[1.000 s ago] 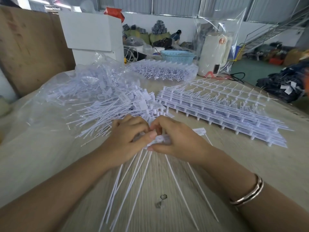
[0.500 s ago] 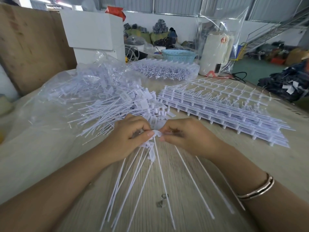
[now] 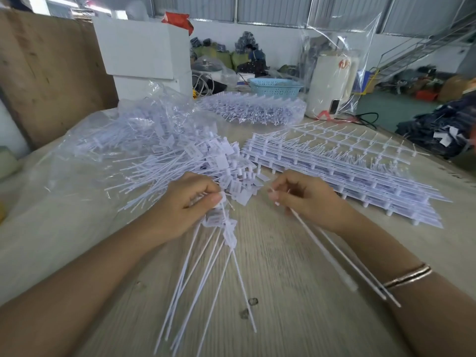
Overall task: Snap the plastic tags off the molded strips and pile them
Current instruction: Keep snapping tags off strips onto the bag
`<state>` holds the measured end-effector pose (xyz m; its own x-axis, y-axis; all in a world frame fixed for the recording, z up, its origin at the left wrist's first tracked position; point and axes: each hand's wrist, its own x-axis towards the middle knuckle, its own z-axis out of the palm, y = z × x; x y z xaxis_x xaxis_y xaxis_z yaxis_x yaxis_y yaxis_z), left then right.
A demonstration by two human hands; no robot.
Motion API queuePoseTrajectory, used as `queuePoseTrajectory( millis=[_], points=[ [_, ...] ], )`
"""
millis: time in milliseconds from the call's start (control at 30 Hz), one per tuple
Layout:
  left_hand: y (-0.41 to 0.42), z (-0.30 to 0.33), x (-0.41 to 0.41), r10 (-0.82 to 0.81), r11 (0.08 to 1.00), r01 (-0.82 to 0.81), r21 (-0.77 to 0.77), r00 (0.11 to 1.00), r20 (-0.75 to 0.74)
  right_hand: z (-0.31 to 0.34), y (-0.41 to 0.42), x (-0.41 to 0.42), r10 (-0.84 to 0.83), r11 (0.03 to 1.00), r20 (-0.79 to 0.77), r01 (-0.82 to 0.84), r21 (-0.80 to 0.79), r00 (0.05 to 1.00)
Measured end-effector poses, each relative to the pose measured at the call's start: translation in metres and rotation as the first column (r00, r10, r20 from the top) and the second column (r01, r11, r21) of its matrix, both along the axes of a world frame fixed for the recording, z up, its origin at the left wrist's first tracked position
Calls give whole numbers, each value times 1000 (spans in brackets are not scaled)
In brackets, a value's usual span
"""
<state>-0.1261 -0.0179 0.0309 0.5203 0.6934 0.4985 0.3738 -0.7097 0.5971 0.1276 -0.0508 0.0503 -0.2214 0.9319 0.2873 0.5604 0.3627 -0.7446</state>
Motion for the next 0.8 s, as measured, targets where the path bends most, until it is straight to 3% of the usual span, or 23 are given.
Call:
queuePoseTrajectory(
  millis=[100,167,267,400,667,800],
  points=[
    [3,-4,4,144,988,-132,83,977,-157,-6,-1,-13,10,996,243,-32,88,970],
    [2,-4,6,227,970,-206,126,956,-186,-8,-1,-25,8,988,324,-58,144,946],
    [-4,-1,12,246,956,-224,190,964,-101,-7,-3,-37,26,977,316,-92,194,948],
    [-14,-3,27,136,990,-133,52,988,-70,-7,-5,-47,66,957,335,-154,244,940],
    [-4,-10,19,64,989,-57,-134,997,49,-2,-2,-23,131,959,346,-206,192,929],
    [-5,-10,19,31,994,-34,-101,999,-28,-6,0,-23,52,974,396,-134,183,917]
  ],
)
